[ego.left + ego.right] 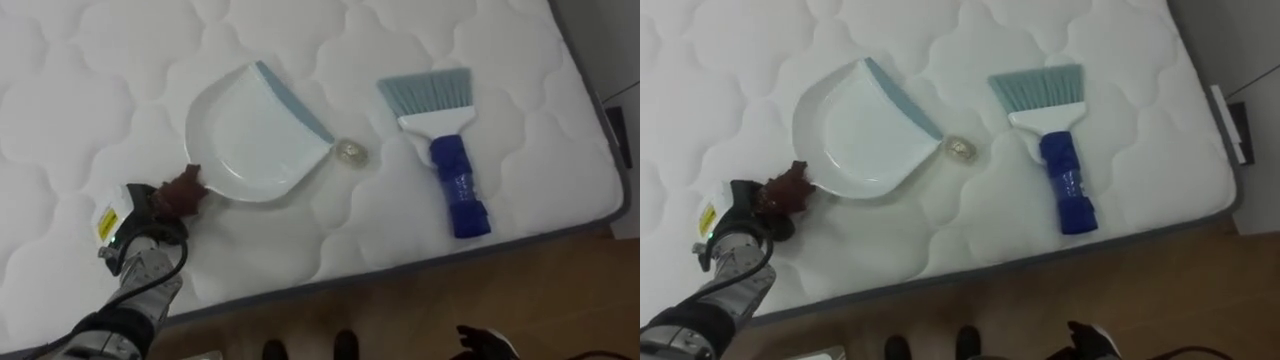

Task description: Clean bed

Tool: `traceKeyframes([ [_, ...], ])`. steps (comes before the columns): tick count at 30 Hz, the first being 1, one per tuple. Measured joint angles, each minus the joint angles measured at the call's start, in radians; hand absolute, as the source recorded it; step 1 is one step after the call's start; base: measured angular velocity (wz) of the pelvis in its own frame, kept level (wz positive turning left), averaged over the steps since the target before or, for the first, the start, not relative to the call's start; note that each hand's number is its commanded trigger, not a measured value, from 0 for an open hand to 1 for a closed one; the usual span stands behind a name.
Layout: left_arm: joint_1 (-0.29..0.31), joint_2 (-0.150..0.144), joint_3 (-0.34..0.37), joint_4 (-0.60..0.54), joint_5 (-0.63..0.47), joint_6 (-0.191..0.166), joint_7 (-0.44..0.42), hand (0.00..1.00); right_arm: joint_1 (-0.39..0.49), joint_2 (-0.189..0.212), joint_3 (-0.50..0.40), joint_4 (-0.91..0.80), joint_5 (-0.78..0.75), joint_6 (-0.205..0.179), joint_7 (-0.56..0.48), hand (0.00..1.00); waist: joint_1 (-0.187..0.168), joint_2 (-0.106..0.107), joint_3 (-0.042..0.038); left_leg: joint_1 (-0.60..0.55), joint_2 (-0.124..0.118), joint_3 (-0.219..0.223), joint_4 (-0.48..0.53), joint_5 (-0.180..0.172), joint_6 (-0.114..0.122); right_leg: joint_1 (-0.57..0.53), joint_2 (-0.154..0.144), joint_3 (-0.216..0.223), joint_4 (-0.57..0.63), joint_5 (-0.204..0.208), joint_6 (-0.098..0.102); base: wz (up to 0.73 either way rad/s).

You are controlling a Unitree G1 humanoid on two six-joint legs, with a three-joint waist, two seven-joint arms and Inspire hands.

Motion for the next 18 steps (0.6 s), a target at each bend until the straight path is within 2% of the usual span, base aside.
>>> traceKeyframes([
  [7,0.000,-0.009,0.008,0.031,0.001,-0.004,-0.003,1.00,0.002,0.000,0.000,0.000,0.010,-0.002,-0.003,0.00,0.000,0.000,-0.0001,0.014,0.000,-0.001,-0.007,0.000,0.000,0.005,0.000,0.002,0.005,0.000,0.000,-0.04],
  [12,0.002,0.001,0.010,0.038,0.050,-0.004,0.012,1.00,0.003,0.000,-0.001,0.000,0.010,-0.002,-0.019,0.00,0.000,0.000,-0.0001,0.011,0.001,-0.001,-0.007,0.000,0.000,-0.001,0.000,0.002,0.007,0.000,0.000,-0.03],
  [15,0.002,0.013,-0.018,0.038,0.057,-0.007,0.014,1.00,0.002,-0.005,0.000,0.001,0.042,-0.004,-0.028,0.00,0.001,0.002,-0.0012,0.009,0.001,-0.001,-0.005,0.000,0.000,-0.001,0.001,0.000,0.007,0.000,0.000,0.00],
  [18,0.005,0.027,-0.030,0.038,0.087,-0.015,0.013,1.00,0.001,-0.014,-0.002,0.001,0.067,-0.019,-0.034,0.00,0.004,0.005,-0.0028,0.008,0.001,-0.002,-0.002,0.000,0.000,-0.003,0.000,0.001,0.009,0.000,0.000,-0.01],
])
